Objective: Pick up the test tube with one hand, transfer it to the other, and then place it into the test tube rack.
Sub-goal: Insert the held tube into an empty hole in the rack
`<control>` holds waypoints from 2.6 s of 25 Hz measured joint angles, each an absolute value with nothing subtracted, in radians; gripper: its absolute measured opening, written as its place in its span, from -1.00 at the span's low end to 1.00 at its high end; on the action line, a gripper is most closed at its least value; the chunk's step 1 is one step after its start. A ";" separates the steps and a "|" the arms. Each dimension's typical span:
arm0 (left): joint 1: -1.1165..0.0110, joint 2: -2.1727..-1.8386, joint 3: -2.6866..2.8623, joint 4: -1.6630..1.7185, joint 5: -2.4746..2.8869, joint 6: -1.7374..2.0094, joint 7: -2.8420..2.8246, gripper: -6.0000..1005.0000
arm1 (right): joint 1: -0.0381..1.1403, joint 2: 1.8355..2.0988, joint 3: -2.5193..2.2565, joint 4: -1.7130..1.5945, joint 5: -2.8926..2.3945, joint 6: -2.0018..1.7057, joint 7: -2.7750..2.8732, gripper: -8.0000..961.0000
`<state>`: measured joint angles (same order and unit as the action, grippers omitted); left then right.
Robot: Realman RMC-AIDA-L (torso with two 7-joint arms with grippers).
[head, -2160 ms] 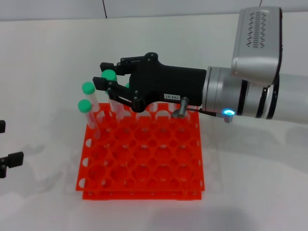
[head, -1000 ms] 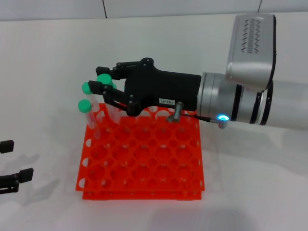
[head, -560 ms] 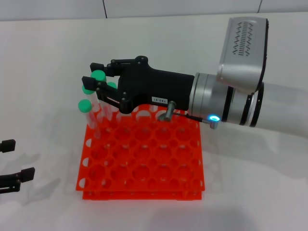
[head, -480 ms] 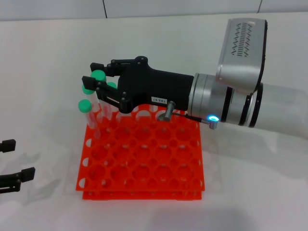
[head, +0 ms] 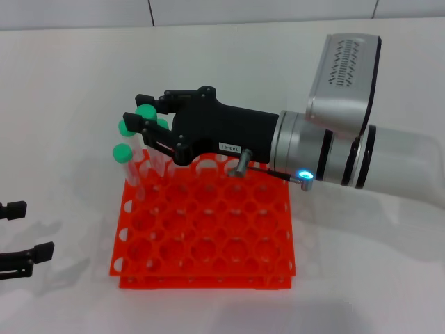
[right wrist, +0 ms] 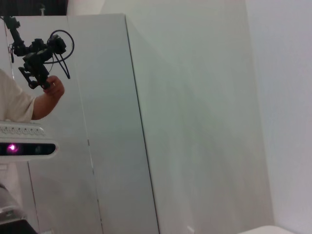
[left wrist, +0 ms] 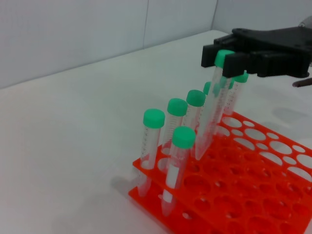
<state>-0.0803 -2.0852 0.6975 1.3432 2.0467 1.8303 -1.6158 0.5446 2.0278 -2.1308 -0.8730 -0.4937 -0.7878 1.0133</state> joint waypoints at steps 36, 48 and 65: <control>-0.106 -2.085 0.709 1.339 2.054 1.824 -1.628 0.76 | 0.598 2.028 -2.229 -0.812 -0.328 -0.770 0.902 -0.23; -0.120 -2.084 0.709 1.328 2.057 1.824 -1.629 0.76 | 0.605 2.028 -2.229 -0.798 -0.329 -0.768 0.900 -0.20; -0.129 -2.085 0.709 1.327 2.068 1.822 -1.629 0.76 | 0.609 2.028 -2.226 -0.790 -0.328 -0.769 0.902 -0.16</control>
